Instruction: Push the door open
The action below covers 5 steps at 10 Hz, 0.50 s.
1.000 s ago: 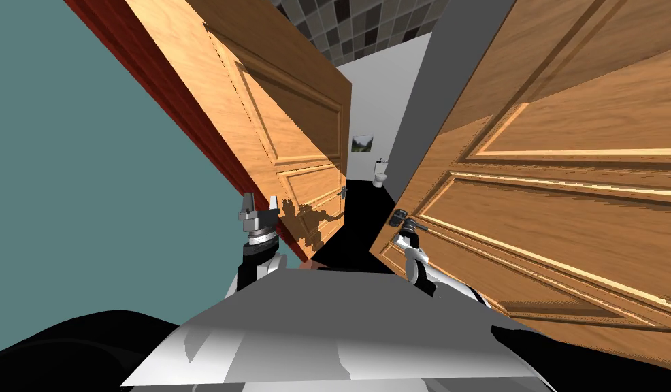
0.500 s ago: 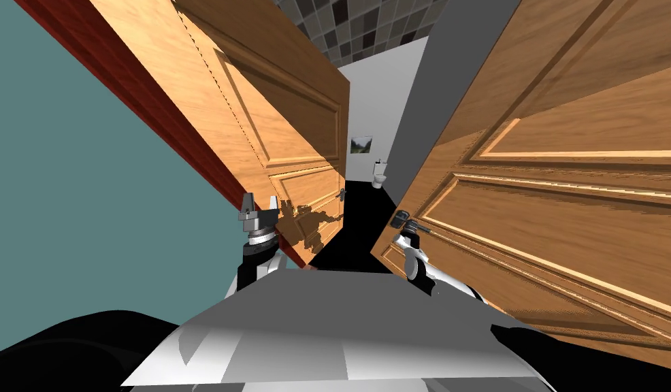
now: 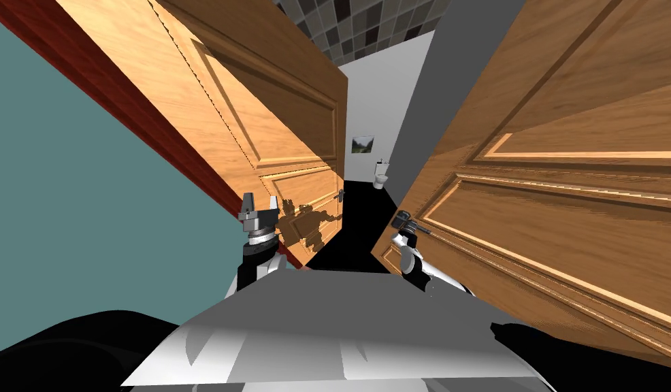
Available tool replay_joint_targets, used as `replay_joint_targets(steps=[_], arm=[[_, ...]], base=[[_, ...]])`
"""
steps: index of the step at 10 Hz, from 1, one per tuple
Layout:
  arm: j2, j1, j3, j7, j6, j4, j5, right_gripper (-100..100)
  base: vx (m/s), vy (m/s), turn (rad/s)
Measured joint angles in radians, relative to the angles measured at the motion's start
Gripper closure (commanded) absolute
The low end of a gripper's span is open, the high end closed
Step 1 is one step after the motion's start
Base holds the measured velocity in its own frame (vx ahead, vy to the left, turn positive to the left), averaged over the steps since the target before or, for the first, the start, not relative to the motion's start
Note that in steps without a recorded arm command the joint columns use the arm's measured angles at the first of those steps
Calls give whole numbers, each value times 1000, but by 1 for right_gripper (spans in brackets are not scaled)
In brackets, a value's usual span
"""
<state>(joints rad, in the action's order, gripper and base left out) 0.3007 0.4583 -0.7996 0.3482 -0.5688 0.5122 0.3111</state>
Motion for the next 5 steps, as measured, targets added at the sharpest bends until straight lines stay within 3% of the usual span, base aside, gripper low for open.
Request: replay_joint_targets(steps=[3,5], arm=[[-15,37,-67,79,-40,-28,20,100],[-39,48,-113,133,-52,-10,35,100]], base=[[96,-103,30],[94,-98,19]])
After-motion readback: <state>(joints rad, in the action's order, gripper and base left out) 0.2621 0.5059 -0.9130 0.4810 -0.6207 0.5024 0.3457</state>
